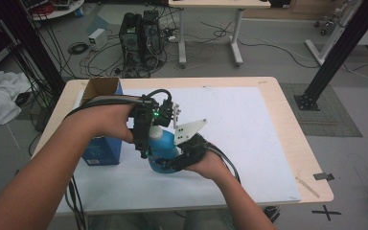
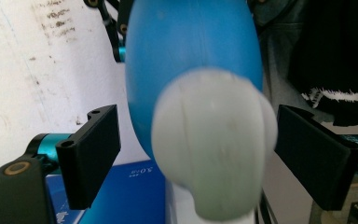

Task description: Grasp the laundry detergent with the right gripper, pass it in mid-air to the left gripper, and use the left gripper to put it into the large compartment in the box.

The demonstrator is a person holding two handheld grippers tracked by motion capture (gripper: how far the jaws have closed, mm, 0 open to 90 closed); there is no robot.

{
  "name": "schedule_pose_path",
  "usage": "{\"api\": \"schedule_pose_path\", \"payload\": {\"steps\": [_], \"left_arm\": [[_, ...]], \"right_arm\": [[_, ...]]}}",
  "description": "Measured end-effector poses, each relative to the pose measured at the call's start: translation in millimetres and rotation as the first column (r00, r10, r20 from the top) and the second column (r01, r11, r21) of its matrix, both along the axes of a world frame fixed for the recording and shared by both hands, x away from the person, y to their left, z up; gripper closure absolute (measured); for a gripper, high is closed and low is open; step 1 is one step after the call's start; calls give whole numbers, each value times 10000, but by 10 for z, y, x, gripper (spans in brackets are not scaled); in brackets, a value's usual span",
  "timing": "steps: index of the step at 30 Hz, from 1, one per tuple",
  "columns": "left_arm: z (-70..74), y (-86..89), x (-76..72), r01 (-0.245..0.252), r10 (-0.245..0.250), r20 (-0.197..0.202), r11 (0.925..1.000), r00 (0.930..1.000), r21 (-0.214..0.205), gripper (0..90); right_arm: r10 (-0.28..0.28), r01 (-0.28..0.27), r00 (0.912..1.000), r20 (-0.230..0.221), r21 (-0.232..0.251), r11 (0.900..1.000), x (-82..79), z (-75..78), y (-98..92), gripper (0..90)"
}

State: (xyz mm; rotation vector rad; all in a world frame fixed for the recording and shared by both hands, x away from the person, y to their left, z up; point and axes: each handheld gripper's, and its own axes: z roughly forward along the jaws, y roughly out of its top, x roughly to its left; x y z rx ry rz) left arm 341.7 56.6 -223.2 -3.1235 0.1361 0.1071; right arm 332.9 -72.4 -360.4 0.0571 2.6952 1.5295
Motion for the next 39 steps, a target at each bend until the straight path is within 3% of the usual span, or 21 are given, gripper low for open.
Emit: {"api": "schedule_pose_path", "payload": {"steps": [5,7,10,11,12,13,14,16,18,19,23,26,28,35,39], "left_arm": [[-31,-22,-23,67,-67,35,10000,10000,-13,153],[-39,-34,-20,317,-316,119,9995,9994,-40,153],[-49,-34,-61,23,-23,22,10000,10000,-37,153],[-48,-45,-45,290,-288,170,9995,9994,-91,153],[-52,-46,-59,98,-98,4,9999,10000,-107,153],[-46,-47,-82,-61,62,79,9999,10000,-89,153],[-44,-55,-90,-29,31,137,9999,9999,-104,153],[-37,-81,-73,336,-332,330,9994,9989,-120,154],[-46,-88,-98,189,-188,150,9998,9997,-77,154],[-43,-98,-93,351,-349,321,9994,9989,-61,154],[-55,-110,-97,210,-210,190,9998,9996,23,156],[-52,-120,-88,295,-296,330,9996,9990,35,157],[-54,-116,-90,120,-120,175,9999,9998,26,178],[-64,-119,-81,119,-120,208,9999,9997,21,198],[-54,-123,-77,188,-189,229,9998,9996,22,221]], "right_arm": [[19,-19,9999,-131,-67,10000,-20,15,55,450],[8,-8,9999,-148,2,10000,-20,24,65,450],[114,-112,9998,-137,112,9999,-14,42,72,450],[71,-71,10000,-26,104,9999,-12,46,77,450],[69,-69,10000,-2,155,9999,-14,51,87,450],[64,-65,10000,74,134,9999,-15,54,95,450],[55,-63,9980,-625,-130,9999,-63,62,88,450],[-95,48,9919,-1265,-375,9993,-105,88,78,450],[-20,29,9997,-237,394,9992,-43,84,118,450],[24,-25,10000,25,461,9989,-24,88,119,450],[-84,100,9977,-667,238,9997,-77,98,102,450],[-91,106,9988,-481,305,9995,-72,101,101,450],[-94,110,9989,-454,359,9993,-73,100,102,450],[-48,63,9990,-443,324,9995,-76,123,105,450],[19,-10,9998,-193,437,9990,-54,122,116,450]]}}
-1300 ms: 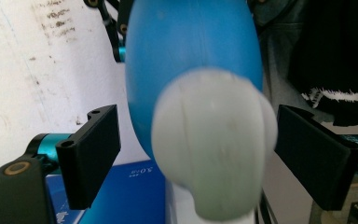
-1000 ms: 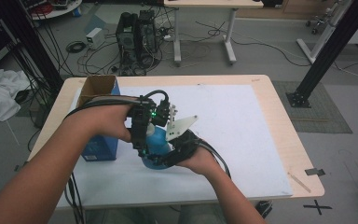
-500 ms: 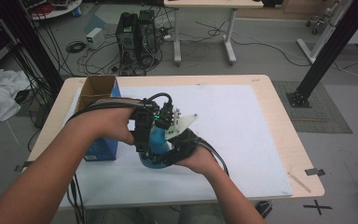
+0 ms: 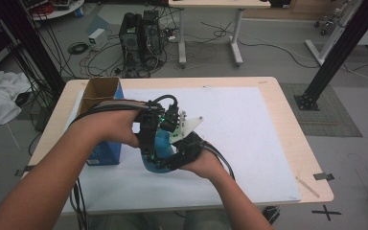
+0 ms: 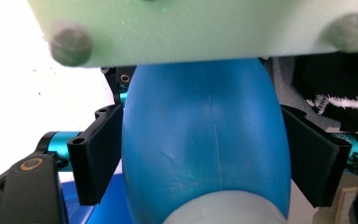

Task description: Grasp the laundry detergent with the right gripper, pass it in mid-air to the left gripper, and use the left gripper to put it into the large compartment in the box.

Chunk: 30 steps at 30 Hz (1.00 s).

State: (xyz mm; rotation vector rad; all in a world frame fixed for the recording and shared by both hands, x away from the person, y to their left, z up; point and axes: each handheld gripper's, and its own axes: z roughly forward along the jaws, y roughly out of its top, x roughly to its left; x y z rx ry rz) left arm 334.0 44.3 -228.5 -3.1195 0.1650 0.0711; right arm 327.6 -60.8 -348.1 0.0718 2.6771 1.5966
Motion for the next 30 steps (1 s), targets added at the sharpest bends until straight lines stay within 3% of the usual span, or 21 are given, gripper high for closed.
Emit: {"api": "schedule_pose_path", "payload": {"steps": [3,6,11,13,20,22,25,27,30], "left_arm": [[-3,3,1,-37,37,-17,10000,10000,-2,238],[0,4,5,-11,10,39,10000,10000,61,238],[4,13,9,87,-88,41,9999,10000,101,257],[4,16,1,13,-14,76,9999,10000,112,281],[15,23,-3,22,-26,268,9999,9996,151,283],[16,29,-4,-68,64,204,9998,9998,201,346],[21,36,-2,-124,121,270,9999,9996,119,347],[28,35,2,-55,50,370,9999,9993,129,347],[24,38,-3,-265,261,281,9996,9993,138,363]], "right_arm": [[-12,12,10000,81,20,10000,9,-1,4,451],[-75,67,9987,-506,-159,9999,-27,2,1,450],[-51,51,10000,-68,20,10000,0,-1,7,451],[-54,52,9997,-256,-53,10000,-7,4,4,451],[-35,35,9997,-257,3,10000,-4,3,14,451],[-30,30,9998,-218,-13,10000,-2,7,18,451],[-59,59,9997,-234,22,10000,-3,1,21,451],[-36,2,9974,726,466,9989,63,-7,42,451],[-101,100,9994,-341,-49,9999,-4,8,21,452]]}}
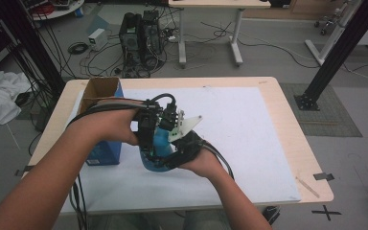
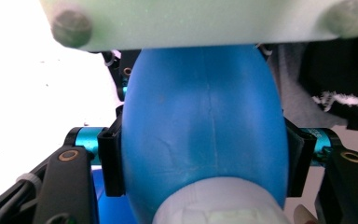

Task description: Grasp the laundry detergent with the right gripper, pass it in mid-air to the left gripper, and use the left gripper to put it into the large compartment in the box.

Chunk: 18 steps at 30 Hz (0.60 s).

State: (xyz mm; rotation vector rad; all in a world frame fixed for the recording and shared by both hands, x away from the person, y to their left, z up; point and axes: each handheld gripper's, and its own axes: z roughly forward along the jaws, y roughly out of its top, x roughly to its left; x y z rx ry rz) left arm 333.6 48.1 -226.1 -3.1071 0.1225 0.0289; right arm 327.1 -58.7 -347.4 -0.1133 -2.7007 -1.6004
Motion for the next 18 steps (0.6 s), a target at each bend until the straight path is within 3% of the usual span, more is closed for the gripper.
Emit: {"api": "schedule_pose_path", "payload": {"steps": [7,9,11,14,18], "left_arm": [[-10,4,15,-138,139,-59,9998,9999,128,376],[-11,-6,-4,-244,244,2,9991,9997,350,379],[-16,-9,-13,-292,292,-8,9990,9996,347,381],[-27,-6,-13,-245,243,57,9992,9997,311,381],[-20,-4,-13,-243,241,52,9993,9997,272,383]], "right_arm": [[36,-36,9999,113,62,10000,14,-11,24,453],[91,-92,9999,117,53,9999,12,-11,32,454],[193,-204,9981,592,189,9996,45,-9,43,454],[54,-54,10000,-10,-66,10000,0,-11,30,453],[113,-113,9999,31,-91,9999,4,-10,22,449]]}}
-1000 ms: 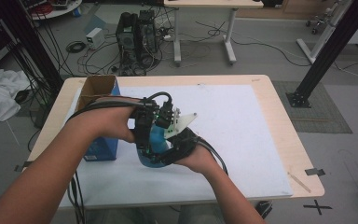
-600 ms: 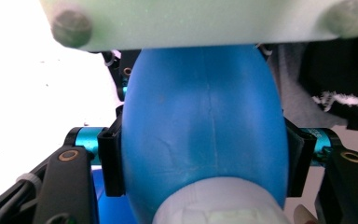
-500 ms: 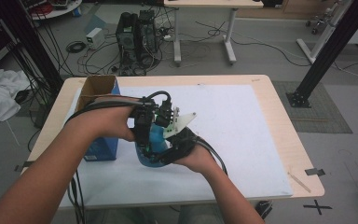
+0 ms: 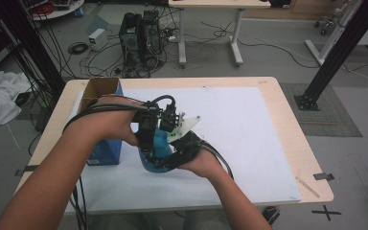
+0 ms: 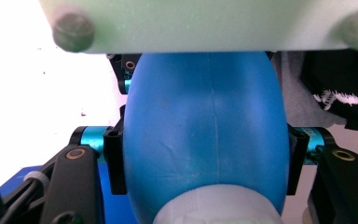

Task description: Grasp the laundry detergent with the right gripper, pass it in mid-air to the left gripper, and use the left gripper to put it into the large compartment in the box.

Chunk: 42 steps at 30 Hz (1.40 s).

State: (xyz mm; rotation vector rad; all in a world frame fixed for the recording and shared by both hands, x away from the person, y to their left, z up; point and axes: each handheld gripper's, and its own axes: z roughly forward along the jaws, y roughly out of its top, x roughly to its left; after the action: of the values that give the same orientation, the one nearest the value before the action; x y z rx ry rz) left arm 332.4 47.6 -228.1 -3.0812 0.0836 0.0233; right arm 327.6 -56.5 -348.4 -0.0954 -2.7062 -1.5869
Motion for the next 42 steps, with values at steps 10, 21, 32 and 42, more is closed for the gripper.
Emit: {"api": "schedule_pose_path", "payload": {"steps": [10,21,32,42], "left_arm": [[71,-9,2,-92,93,75,9999,9999,-75,384],[140,38,48,-410,410,20,9992,9992,3,384],[316,170,128,-930,928,-320,9957,9952,-40,384],[669,410,278,-2529,2506,-579,9668,9664,-364,383]], "right_arm": [[-154,158,9998,-132,321,9994,-18,28,-59,318],[-512,510,9987,53,398,9979,-19,86,-196,228],[-878,895,9956,332,-543,9945,49,242,-467,132],[-1273,1296,9916,242,-1958,9720,117,362,-793,130]]}}
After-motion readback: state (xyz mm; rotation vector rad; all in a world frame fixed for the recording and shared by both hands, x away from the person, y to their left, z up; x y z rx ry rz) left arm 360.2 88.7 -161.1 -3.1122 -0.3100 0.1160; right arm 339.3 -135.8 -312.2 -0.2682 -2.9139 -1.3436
